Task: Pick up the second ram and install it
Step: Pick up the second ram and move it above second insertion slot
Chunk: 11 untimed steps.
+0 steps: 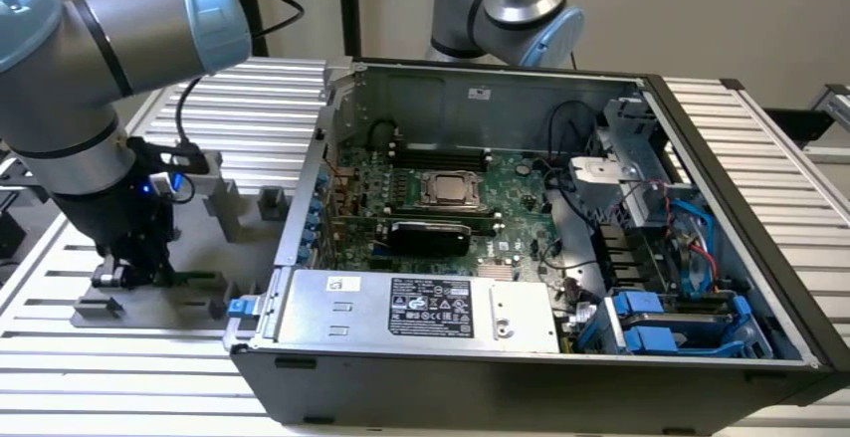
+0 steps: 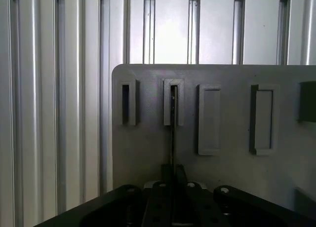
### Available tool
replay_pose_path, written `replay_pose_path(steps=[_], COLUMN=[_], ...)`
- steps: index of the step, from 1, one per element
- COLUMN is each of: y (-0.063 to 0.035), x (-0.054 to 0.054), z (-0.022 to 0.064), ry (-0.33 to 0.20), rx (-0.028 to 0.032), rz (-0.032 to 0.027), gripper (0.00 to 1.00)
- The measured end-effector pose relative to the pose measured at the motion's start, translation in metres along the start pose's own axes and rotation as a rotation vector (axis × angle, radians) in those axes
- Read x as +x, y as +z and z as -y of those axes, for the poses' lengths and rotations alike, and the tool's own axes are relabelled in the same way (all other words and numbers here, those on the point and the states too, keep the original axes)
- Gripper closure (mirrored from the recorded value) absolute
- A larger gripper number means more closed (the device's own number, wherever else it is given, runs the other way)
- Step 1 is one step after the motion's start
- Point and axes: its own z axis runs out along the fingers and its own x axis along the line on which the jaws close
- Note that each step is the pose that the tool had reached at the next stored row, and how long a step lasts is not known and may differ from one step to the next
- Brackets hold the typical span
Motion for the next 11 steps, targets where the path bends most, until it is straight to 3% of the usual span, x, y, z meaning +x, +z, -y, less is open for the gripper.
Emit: replay_pose_path(steps=[7,11], y=[-0.0001,-0.0063], x=[0.0000,0.0001], z=[0.0000,-0.0001], ry=[0.000,0.000], rx=[0.0000,-0.0001], rz=[0.0000,0.0000], gripper=[1.00,1.00])
